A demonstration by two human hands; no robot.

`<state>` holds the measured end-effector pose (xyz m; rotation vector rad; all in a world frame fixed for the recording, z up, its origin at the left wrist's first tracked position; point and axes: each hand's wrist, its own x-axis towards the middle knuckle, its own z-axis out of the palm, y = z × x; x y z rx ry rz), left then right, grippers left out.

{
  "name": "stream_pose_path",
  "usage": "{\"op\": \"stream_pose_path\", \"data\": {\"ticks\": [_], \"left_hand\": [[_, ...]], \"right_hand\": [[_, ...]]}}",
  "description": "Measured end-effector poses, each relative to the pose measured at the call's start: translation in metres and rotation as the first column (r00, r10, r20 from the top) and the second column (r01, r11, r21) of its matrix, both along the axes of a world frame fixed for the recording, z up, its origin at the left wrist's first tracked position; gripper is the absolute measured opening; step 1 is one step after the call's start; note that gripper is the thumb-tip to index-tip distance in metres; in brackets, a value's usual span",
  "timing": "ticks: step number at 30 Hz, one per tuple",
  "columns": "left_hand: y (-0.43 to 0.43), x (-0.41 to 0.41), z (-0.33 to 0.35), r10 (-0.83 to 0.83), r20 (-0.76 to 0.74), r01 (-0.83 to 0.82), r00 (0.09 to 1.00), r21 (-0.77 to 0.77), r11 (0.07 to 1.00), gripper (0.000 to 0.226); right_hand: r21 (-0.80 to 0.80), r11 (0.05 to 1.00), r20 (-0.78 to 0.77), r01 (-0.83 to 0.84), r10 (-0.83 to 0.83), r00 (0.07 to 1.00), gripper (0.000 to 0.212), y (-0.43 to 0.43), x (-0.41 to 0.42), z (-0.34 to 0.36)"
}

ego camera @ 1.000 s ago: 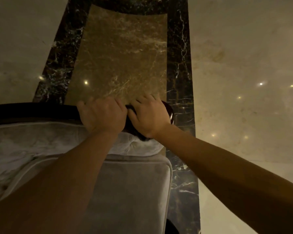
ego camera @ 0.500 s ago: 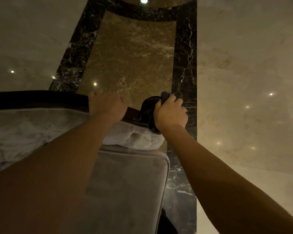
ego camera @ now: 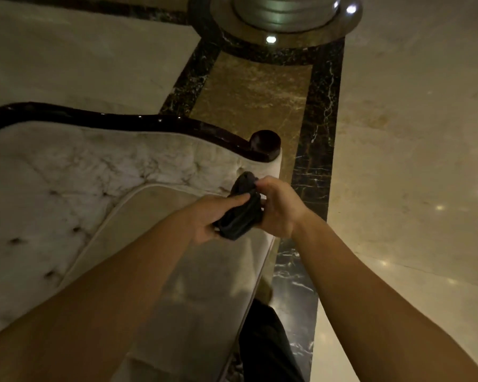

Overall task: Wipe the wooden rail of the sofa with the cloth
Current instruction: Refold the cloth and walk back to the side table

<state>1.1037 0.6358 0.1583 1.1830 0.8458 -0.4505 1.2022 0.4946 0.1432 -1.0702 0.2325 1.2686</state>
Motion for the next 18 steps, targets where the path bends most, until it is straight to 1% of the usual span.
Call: {"op": "stream_pose_path", "data": {"ticks": [2,3,5,7,9,10,11,12,13,14,15,16,17,18], "left_hand": [[-0.011,-0.048,0.027,-0.009,0.063,0.008,0.998,0.014,1.000,0.051],[-0.016,-0.069,0.039,-0.010,0.093,0.009,0.996,0.019,1.000,0.044],[-0.026,-0.112,0.060,0.009,0.153,-0.008,0.988,-0.004,1.000,0.039],[-0.036,-0.150,0.079,0.090,0.210,-0.088,0.974,-0.020,0.996,0.037],[-0.050,-0.183,0.099,0.179,0.276,-0.190,0.944,0.013,0.982,0.035],[-0.057,-0.197,0.106,0.222,0.303,-0.246,0.927,0.044,0.968,0.034],[-0.064,-0.215,0.115,0.264,0.329,-0.305,0.907,0.080,0.949,0.033],[-0.069,-0.227,0.124,0.280,0.342,-0.337,0.897,0.118,0.934,0.033],[-0.073,-0.237,0.133,0.268,0.343,-0.339,0.900,0.164,0.927,0.033],[-0.076,-0.253,0.143,0.255,0.337,-0.337,0.906,0.212,0.917,0.033],[-0.079,-0.264,0.153,0.225,0.322,-0.311,0.920,0.247,0.918,0.033],[-0.082,-0.278,0.164,0.207,0.301,-0.291,0.931,0.268,0.919,0.033],[-0.086,-0.291,0.174,0.214,0.285,-0.293,0.934,0.276,0.915,0.034],[-0.090,-0.300,0.183,0.237,0.281,-0.313,0.930,0.267,0.911,0.034]], "right_hand": [[0.095,0.995,-0.007,-0.008,0.009,1.000,0.043,-0.024,-0.038,0.028],[0.125,0.992,0.035,-0.028,0.023,0.999,0.040,-0.034,-0.055,0.043],[0.124,0.988,0.143,-0.094,0.076,0.987,0.043,-0.053,-0.085,0.071],[0.115,0.983,0.212,-0.141,0.114,0.971,0.047,-0.067,-0.111,0.095],[0.131,0.973,0.221,-0.192,0.160,0.962,0.053,-0.077,-0.136,0.113],[0.120,0.963,0.240,-0.243,0.210,0.948,0.059,-0.081,-0.147,0.119],[0.087,0.941,0.295,-0.325,0.288,0.911,0.067,-0.083,-0.159,0.126],[0.031,0.910,0.367,-0.413,0.374,0.852,0.076,-0.083,-0.164,0.131],[-0.043,0.862,0.442,-0.505,0.470,0.764,0.082,-0.082,-0.167,0.136],[-0.116,0.787,0.504,-0.606,0.572,0.647,0.082,-0.079,-0.173,0.144],[-0.172,0.709,0.537,-0.683,0.649,0.538,0.075,-0.076,-0.177,0.153],[-0.212,0.630,0.550,-0.747,0.709,0.442,0.064,-0.071,-0.183,0.161],[-0.251,0.555,0.563,-0.793,0.750,0.347,0.050,-0.067,-0.191,0.170],[-0.289,0.507,0.587,-0.812,0.764,0.267,0.041,-0.064,-0.198,0.178]]}}
